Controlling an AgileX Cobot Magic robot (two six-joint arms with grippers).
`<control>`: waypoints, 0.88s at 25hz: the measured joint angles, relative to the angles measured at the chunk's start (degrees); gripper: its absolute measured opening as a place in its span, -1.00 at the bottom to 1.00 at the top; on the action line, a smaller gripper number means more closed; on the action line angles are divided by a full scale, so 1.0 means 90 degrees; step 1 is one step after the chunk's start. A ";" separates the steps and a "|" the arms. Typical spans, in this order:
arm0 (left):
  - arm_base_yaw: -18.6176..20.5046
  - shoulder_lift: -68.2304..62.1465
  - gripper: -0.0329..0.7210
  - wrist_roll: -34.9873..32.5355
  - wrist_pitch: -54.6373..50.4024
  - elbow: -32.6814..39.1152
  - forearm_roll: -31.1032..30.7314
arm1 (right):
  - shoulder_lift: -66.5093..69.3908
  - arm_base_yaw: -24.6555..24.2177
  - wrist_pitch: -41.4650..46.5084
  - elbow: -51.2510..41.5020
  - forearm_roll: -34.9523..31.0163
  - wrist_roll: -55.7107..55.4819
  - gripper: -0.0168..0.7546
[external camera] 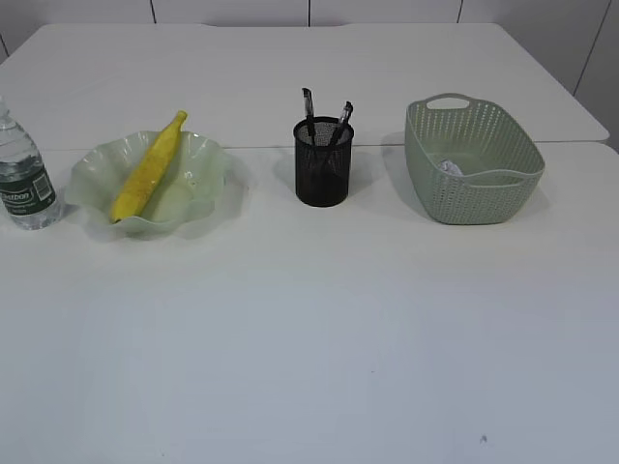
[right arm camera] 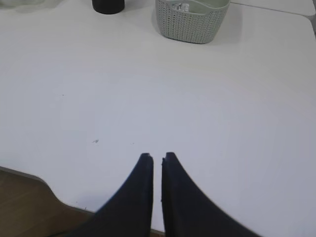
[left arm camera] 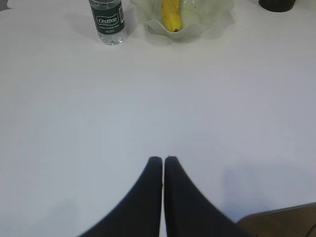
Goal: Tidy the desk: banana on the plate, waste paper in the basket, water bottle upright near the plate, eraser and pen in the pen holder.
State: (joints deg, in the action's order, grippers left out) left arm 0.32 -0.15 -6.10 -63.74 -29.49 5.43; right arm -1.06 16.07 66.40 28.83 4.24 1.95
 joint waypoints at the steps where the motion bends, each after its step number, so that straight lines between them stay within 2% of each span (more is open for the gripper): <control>1: 0.0000 0.0000 -0.98 0.0000 0.0000 0.0000 0.0000 | 0.0000 0.0000 0.0000 -0.0010 0.0000 0.0039 -0.85; 18: 0.0011 0.0000 -0.98 0.0000 0.0000 0.0000 0.0000 | 0.0000 0.0000 -0.0067 -0.0010 0.0347 -0.0052 -0.85; 22: 0.0304 0.0000 -0.98 0.0000 0.0000 0.0000 0.0000 | 0.0000 -0.0227 -0.0070 -0.0010 0.0352 -0.0052 -0.84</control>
State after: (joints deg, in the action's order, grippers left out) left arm 3.05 -0.15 -6.10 -63.74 -29.49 5.43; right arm -1.06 14.03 65.77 28.74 7.41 1.48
